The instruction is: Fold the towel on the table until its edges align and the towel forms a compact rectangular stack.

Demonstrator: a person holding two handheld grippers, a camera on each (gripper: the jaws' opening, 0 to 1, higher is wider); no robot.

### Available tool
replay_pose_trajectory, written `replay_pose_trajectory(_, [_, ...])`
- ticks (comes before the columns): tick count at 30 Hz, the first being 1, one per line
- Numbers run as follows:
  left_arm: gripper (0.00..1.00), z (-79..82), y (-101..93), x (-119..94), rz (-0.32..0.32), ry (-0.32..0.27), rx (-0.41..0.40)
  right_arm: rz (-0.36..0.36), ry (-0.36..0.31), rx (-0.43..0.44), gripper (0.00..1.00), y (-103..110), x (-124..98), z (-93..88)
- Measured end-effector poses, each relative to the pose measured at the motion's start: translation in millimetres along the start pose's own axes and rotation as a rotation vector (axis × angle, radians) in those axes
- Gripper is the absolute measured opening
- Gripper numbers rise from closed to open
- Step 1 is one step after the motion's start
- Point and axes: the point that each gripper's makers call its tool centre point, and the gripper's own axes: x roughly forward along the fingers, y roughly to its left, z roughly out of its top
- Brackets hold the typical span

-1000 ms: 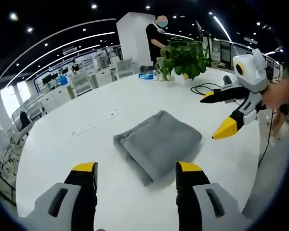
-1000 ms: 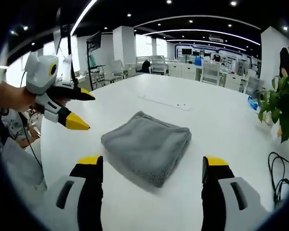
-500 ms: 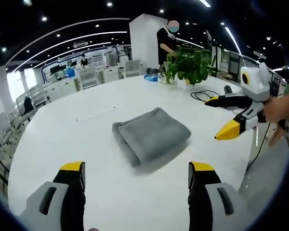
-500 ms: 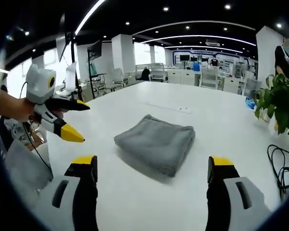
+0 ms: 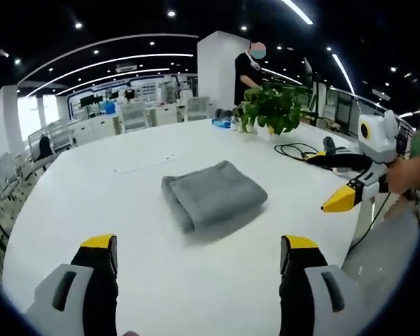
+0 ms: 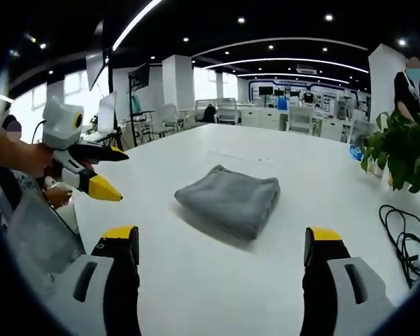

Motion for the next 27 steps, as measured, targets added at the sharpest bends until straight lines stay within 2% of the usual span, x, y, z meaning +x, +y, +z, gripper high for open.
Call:
replay_pose_trajectory(5, [0.99,-5.4,-1.3,-6.4,0.007,-0.02,-0.016,0.0,-0.01,-0.016,0.99,5.4,-7.8,-2.7])
replay_pose_trajectory(11, [0.99,-12.8,-5.2,-9.9,0.001,-0.015,0.024,0.005,-0.017,-0.016,0.99,10.0,-9.4,-3.9])
replay_pose_trajectory(16, [0.99,-16.3,-5.2,-16.2,0.01,-0.019,-0.002,0.011,-0.005,-0.021,0.99,15.1,-14.2,-8.8])
replay_pose_trajectory(27, [0.99,-25.2,3.3,-33.3,0.056,-0.018,0.024,0.017,0.006,-0.025,0.99,14.8,-18.2,-18.1])
